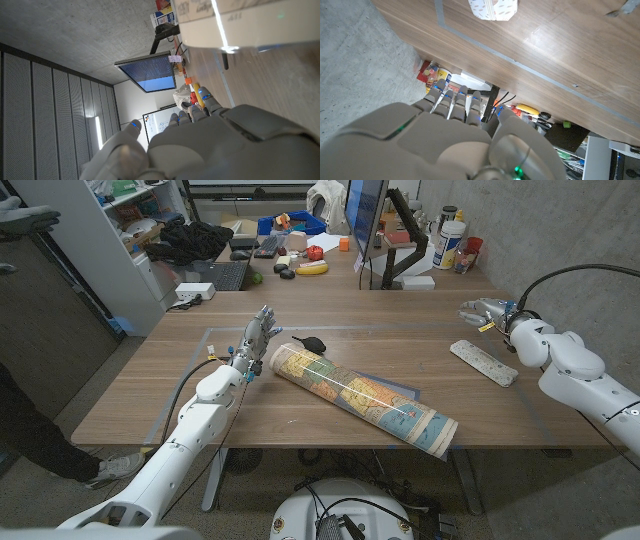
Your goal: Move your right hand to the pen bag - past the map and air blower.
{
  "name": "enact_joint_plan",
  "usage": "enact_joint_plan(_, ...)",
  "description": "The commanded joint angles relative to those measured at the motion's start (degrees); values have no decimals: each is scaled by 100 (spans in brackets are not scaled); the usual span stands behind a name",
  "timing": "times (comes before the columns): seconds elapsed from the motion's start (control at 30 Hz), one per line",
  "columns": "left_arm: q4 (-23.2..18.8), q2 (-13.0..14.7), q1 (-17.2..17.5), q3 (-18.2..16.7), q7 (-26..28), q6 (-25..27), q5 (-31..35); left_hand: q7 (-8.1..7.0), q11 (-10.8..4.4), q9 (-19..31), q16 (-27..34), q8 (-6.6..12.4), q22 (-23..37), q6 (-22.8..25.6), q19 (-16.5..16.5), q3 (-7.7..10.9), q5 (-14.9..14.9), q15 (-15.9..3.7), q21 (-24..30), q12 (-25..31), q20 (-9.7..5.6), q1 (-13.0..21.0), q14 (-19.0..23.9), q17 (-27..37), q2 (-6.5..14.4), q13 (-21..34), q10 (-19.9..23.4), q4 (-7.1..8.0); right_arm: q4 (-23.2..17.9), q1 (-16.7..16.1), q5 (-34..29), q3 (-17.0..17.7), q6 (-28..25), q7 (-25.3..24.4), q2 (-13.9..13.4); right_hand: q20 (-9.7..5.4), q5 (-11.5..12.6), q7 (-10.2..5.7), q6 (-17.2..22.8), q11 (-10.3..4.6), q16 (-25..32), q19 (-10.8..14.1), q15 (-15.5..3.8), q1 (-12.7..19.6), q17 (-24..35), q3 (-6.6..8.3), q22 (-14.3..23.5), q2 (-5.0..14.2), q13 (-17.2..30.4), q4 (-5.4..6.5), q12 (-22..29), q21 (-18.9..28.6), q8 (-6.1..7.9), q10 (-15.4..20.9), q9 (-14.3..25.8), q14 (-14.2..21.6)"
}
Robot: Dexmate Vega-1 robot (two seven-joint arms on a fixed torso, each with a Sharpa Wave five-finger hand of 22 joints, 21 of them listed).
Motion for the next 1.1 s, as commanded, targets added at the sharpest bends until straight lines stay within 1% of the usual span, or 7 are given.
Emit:
enact_joint_plan(0.03,18,-7,-8,0,-4,5,8,-4,3,23,25,21,17,-251,-618,-23,39,-53,-15,40,-47,13,-220,19,670,29,-28,10,33,11,26,-41,-46,23,-21,-477,-31,-24,39,-7,3,58,-308,75,16,47,22,235,12,1,-12,-8,7,23,14,20)
enact_joint_plan(0.13,23,-12,-7,1,-6,2,8,-4,21,23,26,21,17,-251,-618,-24,39,-52,-15,43,-49,13,-220,19,671,29,-21,10,41,21,21,-57,-56,33,-26,-478,-31,-25,38,-8,3,59,-307,77,16,48,22,235,12,2,-13,-10,6,24,14,19)
enact_joint_plan(0.73,26,-12,-2,-4,-9,10,8,0,11,23,25,20,17,-254,-618,-24,42,-52,-19,42,-51,14,-221,19,673,29,-24,10,97,53,20,-149,-139,86,-30,-472,-31,-26,35,-11,3,71,-306,103,15,57,23,237,12,3,-19,-26,1,29,15,23)
enact_joint_plan(1.1,24,-7,-5,-13,-16,14,2,-1,14,23,25,20,18,-252,-621,-24,43,-40,-21,41,-44,14,-222,19,677,30,-27,11,119,74,10,-204,-184,111,-30,-483,-29,-41,38,-31,-2,82,-313,150,6,85,23,248,12,-19,-24,-35,0,27,15,28)
